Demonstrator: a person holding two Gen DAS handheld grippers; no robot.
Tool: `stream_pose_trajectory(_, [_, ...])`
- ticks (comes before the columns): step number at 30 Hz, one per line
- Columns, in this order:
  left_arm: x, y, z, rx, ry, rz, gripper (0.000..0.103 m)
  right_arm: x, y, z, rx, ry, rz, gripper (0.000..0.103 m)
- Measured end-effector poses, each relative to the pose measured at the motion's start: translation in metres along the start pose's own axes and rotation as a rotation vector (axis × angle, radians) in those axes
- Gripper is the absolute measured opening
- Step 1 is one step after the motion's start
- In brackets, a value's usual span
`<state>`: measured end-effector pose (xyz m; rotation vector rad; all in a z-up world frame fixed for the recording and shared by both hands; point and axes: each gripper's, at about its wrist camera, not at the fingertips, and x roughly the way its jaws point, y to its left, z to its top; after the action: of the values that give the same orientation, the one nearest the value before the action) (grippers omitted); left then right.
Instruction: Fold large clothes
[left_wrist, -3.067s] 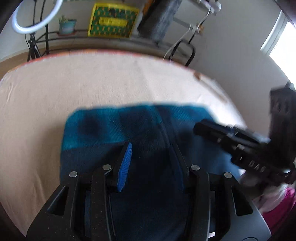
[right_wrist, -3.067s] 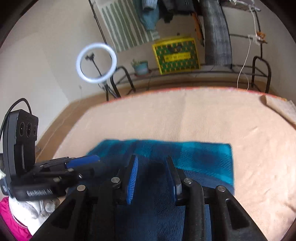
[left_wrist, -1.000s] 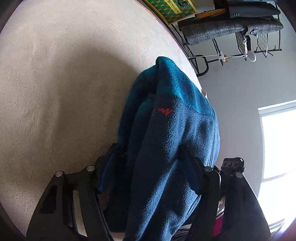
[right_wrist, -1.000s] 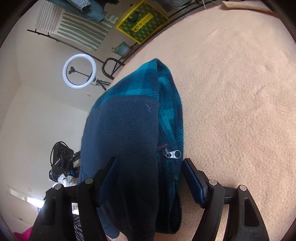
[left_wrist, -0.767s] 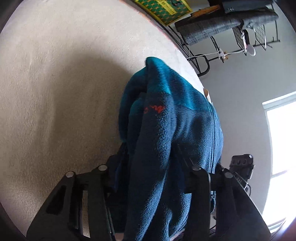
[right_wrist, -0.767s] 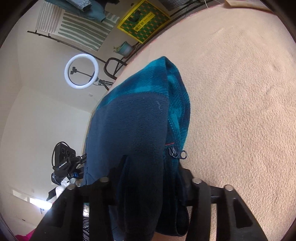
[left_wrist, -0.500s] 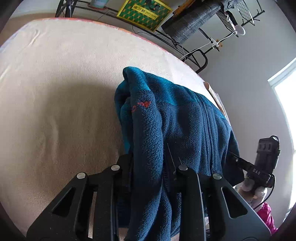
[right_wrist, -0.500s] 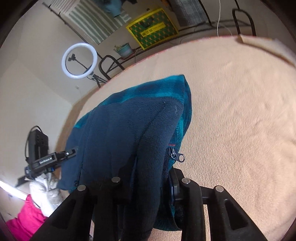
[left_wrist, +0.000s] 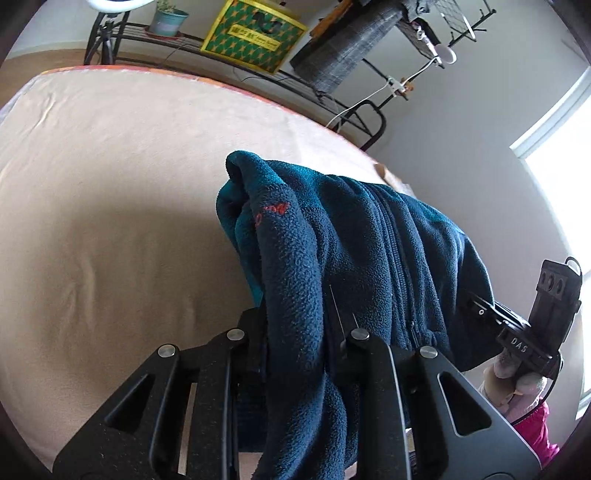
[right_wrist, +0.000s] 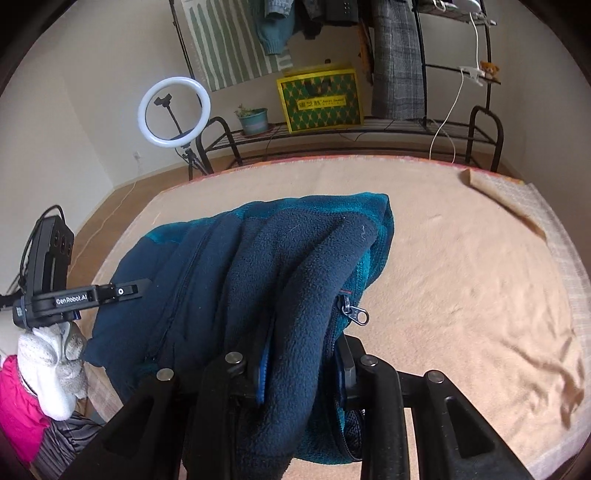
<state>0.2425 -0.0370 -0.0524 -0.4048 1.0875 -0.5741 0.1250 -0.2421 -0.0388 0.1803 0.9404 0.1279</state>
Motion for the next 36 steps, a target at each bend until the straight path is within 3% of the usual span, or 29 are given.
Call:
stream_pose_trajectory(7, [0.013, -0.028, 0.013, 0.041, -0.012, -0.027, 0.02, -0.021, 0.001, 0.01, -0.102, -0.058, -0.112, 0.025])
stream_pose_trajectory(16, [0.047, -0.063, 0.034, 0.087, -0.026, -0.032, 0.02, -0.03, -0.028, 0.029, -0.145, -0.122, -0.153, 0.025])
stream_pose_trajectory(22, [0.091, -0.102, 0.052, 0.131, -0.011, -0.049, 0.02, -0.028, -0.073, 0.048, -0.149, -0.126, -0.17, 0.025])
stream_pose_trajectory(30, [0.182, -0.183, 0.089, 0.227, -0.009, -0.083, 0.02, -0.023, -0.165, 0.094, -0.148, -0.134, -0.237, 0.025])
stream_pose_trajectory(36, [0.248, -0.216, 0.125, 0.219, -0.021, -0.122, 0.02, -0.009, -0.233, 0.131, -0.157, -0.172, -0.273, 0.025])
